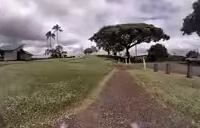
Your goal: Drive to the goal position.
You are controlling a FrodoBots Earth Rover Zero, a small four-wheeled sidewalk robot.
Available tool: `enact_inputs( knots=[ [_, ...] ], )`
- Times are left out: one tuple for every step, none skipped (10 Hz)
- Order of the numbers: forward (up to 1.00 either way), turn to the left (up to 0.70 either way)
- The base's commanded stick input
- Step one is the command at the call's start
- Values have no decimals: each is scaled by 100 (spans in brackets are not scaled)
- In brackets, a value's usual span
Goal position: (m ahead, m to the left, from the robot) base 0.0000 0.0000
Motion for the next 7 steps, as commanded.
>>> enact_inputs(
  knots=[
    [70,-27],
    [70,-27],
    [70,-27],
    [70,-27],
    [70,-27],
    [70,-27],
    [70,-17]
  ],
)
